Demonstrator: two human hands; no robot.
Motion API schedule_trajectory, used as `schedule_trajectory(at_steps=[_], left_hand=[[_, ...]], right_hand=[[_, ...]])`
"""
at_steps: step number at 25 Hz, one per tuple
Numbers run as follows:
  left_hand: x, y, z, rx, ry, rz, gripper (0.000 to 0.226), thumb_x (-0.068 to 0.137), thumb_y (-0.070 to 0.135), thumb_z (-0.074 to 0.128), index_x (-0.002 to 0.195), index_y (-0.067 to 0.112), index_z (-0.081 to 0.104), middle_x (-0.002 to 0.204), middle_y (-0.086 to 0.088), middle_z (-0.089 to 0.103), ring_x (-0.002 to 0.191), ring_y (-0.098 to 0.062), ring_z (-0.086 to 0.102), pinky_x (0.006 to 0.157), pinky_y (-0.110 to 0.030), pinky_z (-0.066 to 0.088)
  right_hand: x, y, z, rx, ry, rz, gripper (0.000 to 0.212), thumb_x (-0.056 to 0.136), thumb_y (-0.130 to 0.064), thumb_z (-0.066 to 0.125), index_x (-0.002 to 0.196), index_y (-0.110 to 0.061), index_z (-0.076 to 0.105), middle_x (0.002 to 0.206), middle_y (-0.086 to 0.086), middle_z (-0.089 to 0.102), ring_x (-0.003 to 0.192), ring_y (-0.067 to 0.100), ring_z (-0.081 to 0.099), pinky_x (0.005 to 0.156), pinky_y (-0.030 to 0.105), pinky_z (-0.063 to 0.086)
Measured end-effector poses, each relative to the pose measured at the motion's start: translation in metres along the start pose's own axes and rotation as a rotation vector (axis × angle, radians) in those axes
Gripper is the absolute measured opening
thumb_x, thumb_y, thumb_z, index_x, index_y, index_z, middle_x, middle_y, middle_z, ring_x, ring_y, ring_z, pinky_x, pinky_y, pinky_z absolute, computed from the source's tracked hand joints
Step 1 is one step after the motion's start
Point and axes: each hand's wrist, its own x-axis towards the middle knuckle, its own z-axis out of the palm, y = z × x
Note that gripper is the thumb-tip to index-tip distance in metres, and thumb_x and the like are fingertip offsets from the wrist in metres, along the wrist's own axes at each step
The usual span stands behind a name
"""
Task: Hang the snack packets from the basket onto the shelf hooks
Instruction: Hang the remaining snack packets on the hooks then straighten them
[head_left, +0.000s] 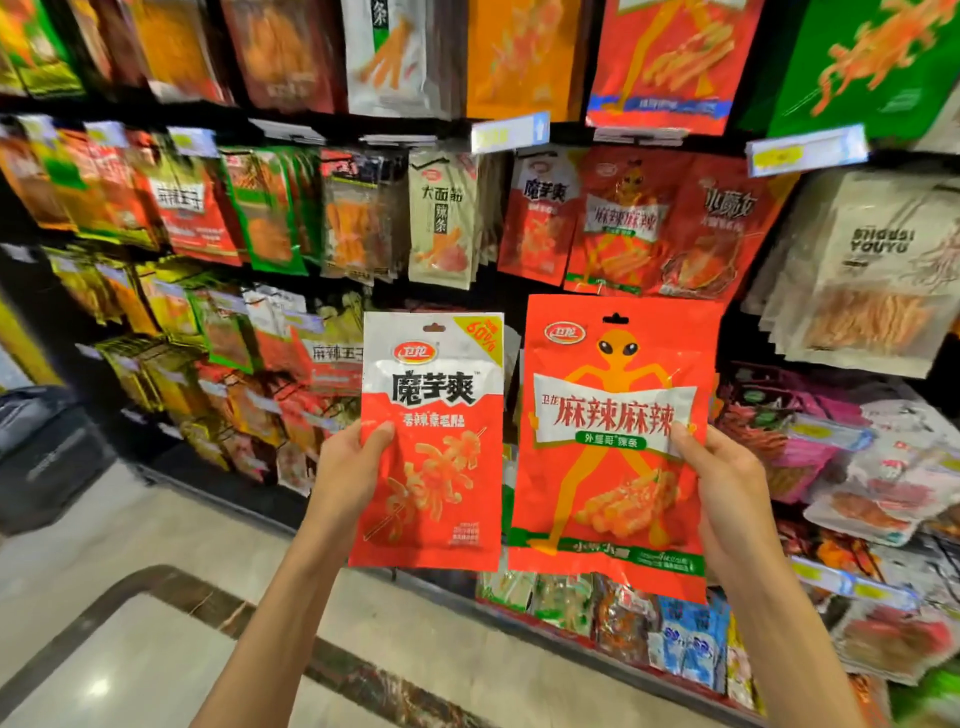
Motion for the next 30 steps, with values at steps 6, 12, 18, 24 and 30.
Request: schedule_trajectory(at_steps=[6, 12, 18, 24, 30], left_hand=[[0.098, 0.011, 0.004, 0.003, -0.015, 0.041, 0.025, 0.099, 0.018, 0.053, 0.077, 0.016, 0.065, 0.066, 0.007, 0.071, 0.065, -0.014, 0.067, 0.063, -0.033, 0.054], [0.182, 0.018, 0.003, -0.024, -0.04, 0.079, 0.023, 0.1, 0.024, 0.053, 0.084, 0.015, 0.067, 0.078, -0.012, 0.068, 0.069, -0.028, 0.061, 0.067, -0.042, 0.048], [0.24, 0.014, 0.007, -0.108, -0.15, 0.073, 0.021, 0.1, 0.02, 0.053, 0.086, 0.019, 0.069, 0.076, 0.002, 0.072, 0.07, -0.018, 0.064, 0.069, -0.033, 0.05], [0.276, 0.022, 0.033, -0.138, -0.366, 0.11, 0.018, 0.099, 0.017, 0.054, 0.095, 0.018, 0.071, 0.095, -0.007, 0.075, 0.085, -0.022, 0.069, 0.083, -0.042, 0.052], [0.288, 0.047, 0.071, -0.181, -0.468, 0.192, 0.017, 0.099, 0.016, 0.054, 0.098, 0.015, 0.07, 0.089, -0.003, 0.074, 0.081, -0.018, 0.069, 0.08, -0.039, 0.053]], right_hand=[[0.081, 0.01, 0.062, 0.017, 0.006, -0.056, 0.022, 0.098, -0.019, 0.056, 0.11, -0.009, 0.071, 0.106, 0.008, 0.075, 0.101, 0.027, 0.07, 0.095, 0.052, 0.051], [0.142, 0.011, 0.105, -0.064, 0.037, -0.075, 0.018, 0.096, -0.023, 0.059, 0.104, -0.015, 0.073, 0.104, 0.004, 0.075, 0.103, 0.026, 0.069, 0.097, 0.05, 0.051], [0.165, 0.012, 0.128, -0.1, 0.108, -0.084, 0.023, 0.094, -0.032, 0.062, 0.108, -0.019, 0.073, 0.109, 0.0, 0.074, 0.108, 0.025, 0.067, 0.1, 0.054, 0.047], [0.16, 0.011, 0.131, -0.084, 0.27, -0.116, 0.019, 0.092, -0.035, 0.063, 0.102, -0.023, 0.075, 0.11, 0.005, 0.074, 0.108, 0.031, 0.067, 0.098, 0.057, 0.048], [0.154, -0.008, 0.117, -0.075, 0.344, -0.179, 0.017, 0.095, -0.03, 0.061, 0.096, -0.026, 0.077, 0.107, 0.005, 0.074, 0.105, 0.028, 0.068, 0.097, 0.055, 0.049]])
